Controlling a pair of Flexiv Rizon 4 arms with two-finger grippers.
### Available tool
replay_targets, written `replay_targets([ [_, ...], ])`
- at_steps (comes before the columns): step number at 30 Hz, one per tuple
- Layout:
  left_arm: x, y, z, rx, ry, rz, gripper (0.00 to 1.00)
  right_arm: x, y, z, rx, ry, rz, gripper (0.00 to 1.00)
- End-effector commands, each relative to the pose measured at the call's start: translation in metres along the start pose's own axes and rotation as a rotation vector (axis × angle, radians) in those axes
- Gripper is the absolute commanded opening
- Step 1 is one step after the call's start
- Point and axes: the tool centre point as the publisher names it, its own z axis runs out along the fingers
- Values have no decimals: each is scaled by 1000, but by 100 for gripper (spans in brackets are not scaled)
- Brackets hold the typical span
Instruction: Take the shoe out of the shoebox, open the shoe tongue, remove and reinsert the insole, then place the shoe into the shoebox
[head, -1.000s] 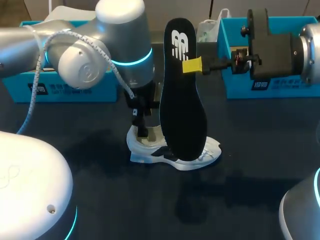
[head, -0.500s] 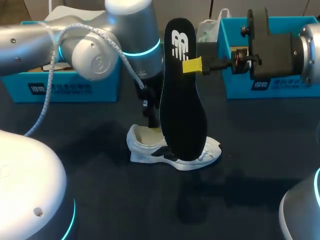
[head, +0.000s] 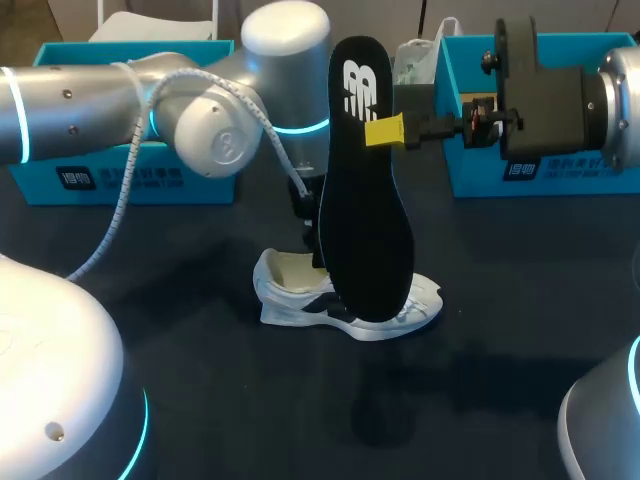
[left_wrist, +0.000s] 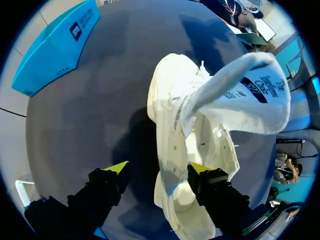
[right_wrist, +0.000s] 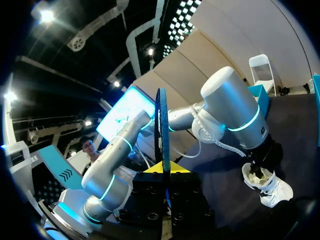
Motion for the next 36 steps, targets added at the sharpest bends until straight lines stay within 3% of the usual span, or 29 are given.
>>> replay_targets([
  [1, 0, -5, 8, -9, 9, 3, 65, 0, 0, 3, 0, -3, 2, 0],
  [3, 0, -5, 12, -12, 26, -1, 62, 0, 0, 3, 0, -3, 2, 0],
  [5, 1, -5, 14, -10, 36, -3, 50, 0, 0, 3, 0, -3, 2, 0],
  [10, 4, -3, 17, -4, 51, -10, 43, 0, 0, 3, 0, -3, 2, 0],
  [14, 4, -2, 21, -10, 66, -12, 22, 0, 0, 3, 0, -3, 2, 0],
  [16, 5, -2, 21, -8, 80, -9, 3, 0, 0, 3, 0, -3, 2, 0],
  [17, 5, -2, 21, -6, 85, -7, 0, 0, 0, 3, 0, -3, 2, 0],
  [23, 8, 0, 17, 23, 180, 68, 0, 0, 0, 3, 0, -3, 2, 0],
  [30, 5, 5, -9, 57, 339, 281, 0, 0, 0, 3, 0, -3, 2, 0],
  [36, 7, 3, -28, -61, 388, 581, 0, 0, 0, 3, 0, -3, 2, 0],
])
